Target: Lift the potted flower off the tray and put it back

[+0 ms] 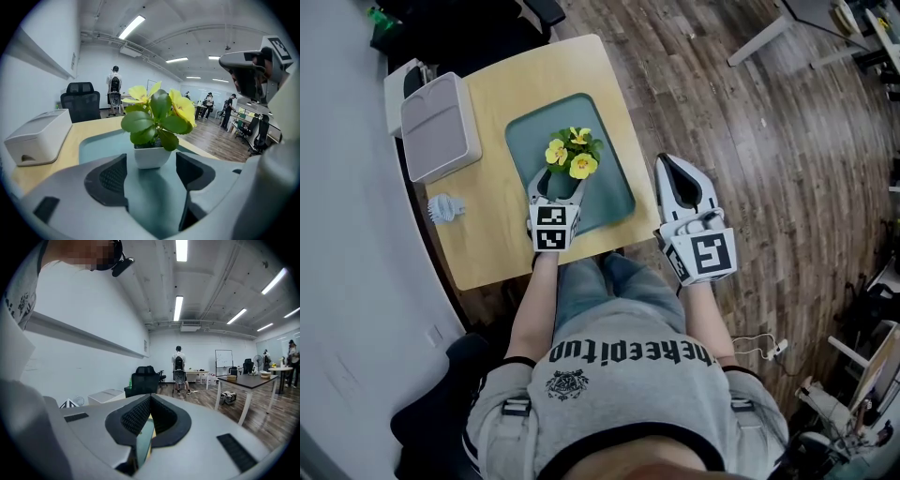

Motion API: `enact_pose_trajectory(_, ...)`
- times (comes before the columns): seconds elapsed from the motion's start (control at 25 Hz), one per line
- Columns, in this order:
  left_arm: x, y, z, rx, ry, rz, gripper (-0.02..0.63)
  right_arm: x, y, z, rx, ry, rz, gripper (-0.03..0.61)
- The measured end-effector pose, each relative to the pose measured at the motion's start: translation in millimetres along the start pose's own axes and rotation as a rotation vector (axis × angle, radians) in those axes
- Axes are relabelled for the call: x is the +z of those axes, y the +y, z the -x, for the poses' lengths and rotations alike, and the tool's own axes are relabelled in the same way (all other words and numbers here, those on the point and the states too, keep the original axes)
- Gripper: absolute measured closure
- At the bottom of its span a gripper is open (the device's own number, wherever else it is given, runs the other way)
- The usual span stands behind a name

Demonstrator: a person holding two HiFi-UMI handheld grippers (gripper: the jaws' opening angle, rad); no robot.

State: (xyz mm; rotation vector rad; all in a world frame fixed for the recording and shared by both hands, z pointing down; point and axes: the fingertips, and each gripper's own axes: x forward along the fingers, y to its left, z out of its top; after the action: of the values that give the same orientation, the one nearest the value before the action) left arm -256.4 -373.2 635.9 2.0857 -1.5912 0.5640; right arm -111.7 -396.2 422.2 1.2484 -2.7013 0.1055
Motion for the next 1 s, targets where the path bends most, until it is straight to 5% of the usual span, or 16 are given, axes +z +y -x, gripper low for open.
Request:
enact_pose_trajectory(0.12,0.5,0.8,11.4,0.017,-0.006,0.008,0.302,4.2,5.0,-0.4,0.020,-0.013,-0.001,0.575)
enact_pose_trajectory(0.52,26.8,14.3,61.1,0.155,-0.100,0.025,0.578,19.1,23.3,3.2,0.092,-0.064,0.002,0.577)
enact_pose_trajectory(1.0,63.5,20.4,125.3,0.253,-0.234,0.067,0.609,36.9,45.6,6.9,0.163,-0.108,0.017,0.575)
